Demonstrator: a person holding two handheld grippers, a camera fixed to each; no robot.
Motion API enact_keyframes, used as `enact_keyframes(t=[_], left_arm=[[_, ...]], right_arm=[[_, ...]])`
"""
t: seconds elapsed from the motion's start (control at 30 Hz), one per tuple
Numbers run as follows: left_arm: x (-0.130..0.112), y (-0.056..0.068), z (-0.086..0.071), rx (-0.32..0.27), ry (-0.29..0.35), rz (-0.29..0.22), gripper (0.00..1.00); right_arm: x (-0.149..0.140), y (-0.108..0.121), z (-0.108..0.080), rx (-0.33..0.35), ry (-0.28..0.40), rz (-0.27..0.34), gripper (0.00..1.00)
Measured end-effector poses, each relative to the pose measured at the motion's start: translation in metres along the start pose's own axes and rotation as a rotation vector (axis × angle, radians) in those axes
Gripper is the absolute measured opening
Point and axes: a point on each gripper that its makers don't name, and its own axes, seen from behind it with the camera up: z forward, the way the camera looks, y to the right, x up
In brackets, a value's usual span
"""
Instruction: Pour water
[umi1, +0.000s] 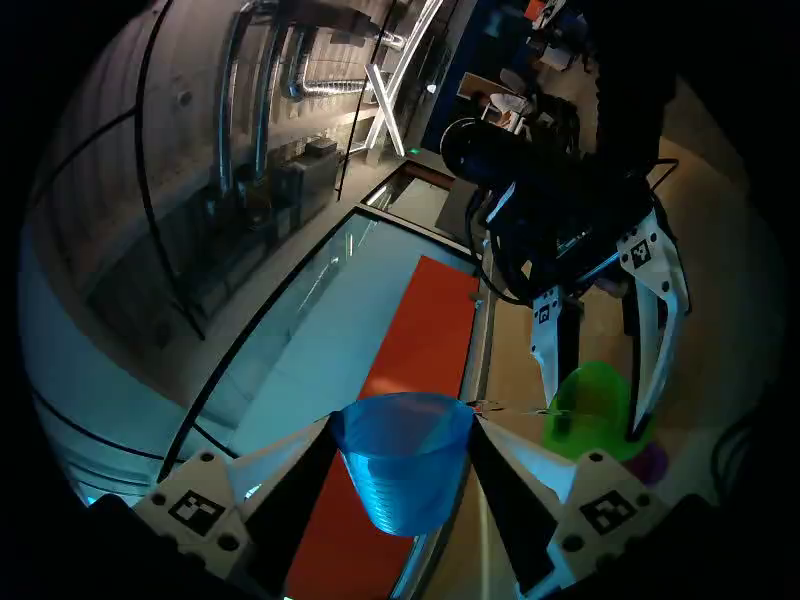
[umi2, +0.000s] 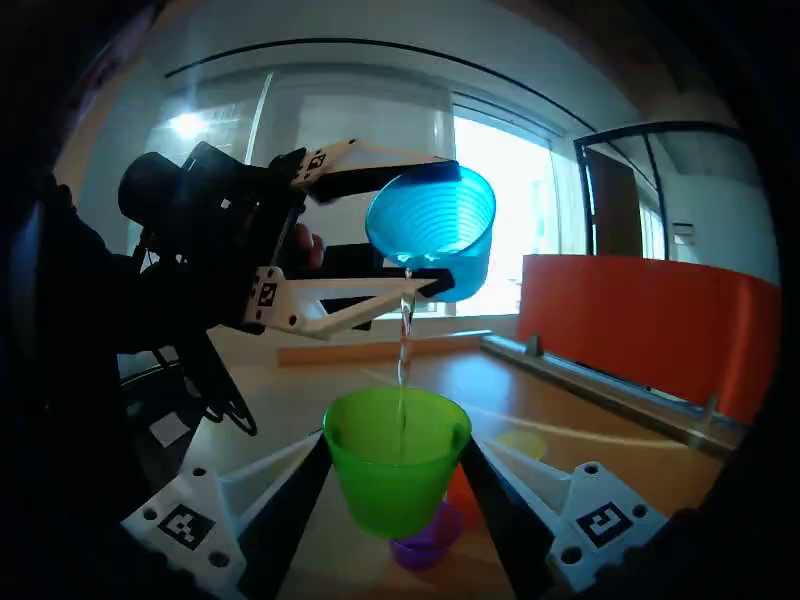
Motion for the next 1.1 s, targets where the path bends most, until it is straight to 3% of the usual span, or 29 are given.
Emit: enact_keyframes(t=[1.1], left_arm=[[0.0042,0.0014,0.0021,-0.005,0.008,0.040,0.87]], right_arm=[[0.0009,-0.0007,0.0003,0.000,0.002,-0.004,0.90]])
